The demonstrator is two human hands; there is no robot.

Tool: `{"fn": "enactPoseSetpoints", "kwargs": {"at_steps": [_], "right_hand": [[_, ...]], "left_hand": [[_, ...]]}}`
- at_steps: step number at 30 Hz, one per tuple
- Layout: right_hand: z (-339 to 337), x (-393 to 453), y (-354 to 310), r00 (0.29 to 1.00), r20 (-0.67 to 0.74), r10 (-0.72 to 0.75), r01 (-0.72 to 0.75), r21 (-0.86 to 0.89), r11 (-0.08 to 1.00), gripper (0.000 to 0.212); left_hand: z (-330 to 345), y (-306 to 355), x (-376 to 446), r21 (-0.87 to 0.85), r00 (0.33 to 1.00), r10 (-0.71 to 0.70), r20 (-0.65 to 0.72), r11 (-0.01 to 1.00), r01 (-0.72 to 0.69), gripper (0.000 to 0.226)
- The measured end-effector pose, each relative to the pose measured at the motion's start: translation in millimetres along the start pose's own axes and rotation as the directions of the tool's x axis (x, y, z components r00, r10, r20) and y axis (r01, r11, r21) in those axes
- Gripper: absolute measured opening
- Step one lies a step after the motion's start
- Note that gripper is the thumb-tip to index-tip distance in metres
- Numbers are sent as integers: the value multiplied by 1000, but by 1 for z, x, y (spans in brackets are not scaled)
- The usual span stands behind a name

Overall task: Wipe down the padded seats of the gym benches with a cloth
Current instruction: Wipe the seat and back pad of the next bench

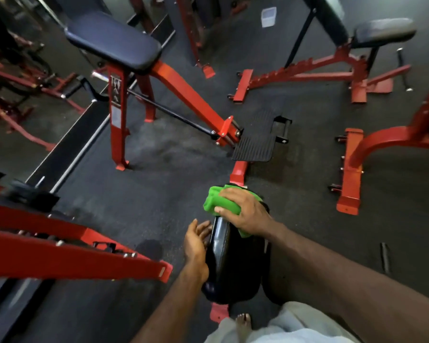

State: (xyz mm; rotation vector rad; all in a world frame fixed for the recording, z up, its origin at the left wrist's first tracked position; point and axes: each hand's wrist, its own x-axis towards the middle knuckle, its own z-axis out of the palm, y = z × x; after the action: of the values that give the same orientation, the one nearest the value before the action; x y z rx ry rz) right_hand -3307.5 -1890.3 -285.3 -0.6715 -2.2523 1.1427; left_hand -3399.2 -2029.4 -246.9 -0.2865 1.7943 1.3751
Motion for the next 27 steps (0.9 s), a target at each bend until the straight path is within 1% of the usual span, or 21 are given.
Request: {"fn": "enactPoseSetpoints", "kwargs": {"at_steps": [2,3,4,5,6,8,9,10,12,13,15,16,17,18,20,22,23,24,25,26,27], "right_hand": [[1,11,-9,995,-15,97,-97,-9,995,38],[5,8,-17,992,-47,119,-121,-45,992,38],[11,3,-23,991,-81,102,-110,-99,989,40],[16,-10,-32,993,-97,64,-78,-146,986,41],[19,-23,-37,996,-90,-6,-8,-153,988,40],[27,-50,-44,989,-61,-132,123,-142,982,40],[29,-58,-48,987,-71,-144,135,-118,984,39],[34,-62,-51,987,-96,-127,116,-106,988,36],[45,-62,-59,978,-201,-50,17,-162,987,32],[54,-61,-65,968,-252,21,-73,-198,978,37],[68,-59,-82,926,-319,203,-266,-170,949,62],[72,-63,-87,907,-329,264,-326,-151,933,75],[77,-70,-91,905,-318,283,-348,-169,922,82],[84,-82,-95,915,-301,268,-340,-222,914,83],[93,-115,-100,946,-260,194,-272,-312,910,78],[99,-141,-103,971,-212,107,-186,-400,897,71],[100,-144,-104,976,-204,75,-159,-431,888,71],[99,-142,-106,971,-226,73,-168,-438,883,75],[100,-135,-109,956,-269,114,-220,-406,887,82],[101,-126,-114,924,-329,196,-309,-335,890,94],[104,-119,-117,870,-398,290,-406,-245,881,107]], "left_hand": [[-9,0,3,17,998,-64,29,998,63,54],[-14,2,4,27,994,-84,64,996,83,56],[-18,3,7,6,991,-98,95,995,98,58],[-22,5,8,1,984,-109,143,994,110,59],[-23,5,12,-27,980,-114,162,992,120,58],[-29,8,12,-75,947,-167,273,978,195,56],[-30,9,12,-64,929,-171,329,977,202,57],[-33,10,12,-56,909,-162,383,979,198,56],[-36,10,16,11,887,-138,440,989,148,48],[-40,9,17,67,881,-131,455,991,112,44],[-46,9,19,179,878,-129,462,983,51,40],[-48,10,20,222,877,-131,462,975,28,41],[-52,11,22,248,872,-135,470,969,16,43],[-57,11,23,264,864,-139,485,965,8,45],[-61,9,23,293,858,-132,497,956,-23,48],[-58,4,21,315,871,-74,487,944,-96,42],[-54,1,22,317,876,-10,482,934,-163,36],[-49,-1,19,317,871,63,487,917,-243,31],[-45,-3,17,324,860,124,495,892,-315,27],[-43,-2,14,342,846,159,508,865,-368,23],[-43,-1,12,360,832,178,525,839,-407,20]]}}
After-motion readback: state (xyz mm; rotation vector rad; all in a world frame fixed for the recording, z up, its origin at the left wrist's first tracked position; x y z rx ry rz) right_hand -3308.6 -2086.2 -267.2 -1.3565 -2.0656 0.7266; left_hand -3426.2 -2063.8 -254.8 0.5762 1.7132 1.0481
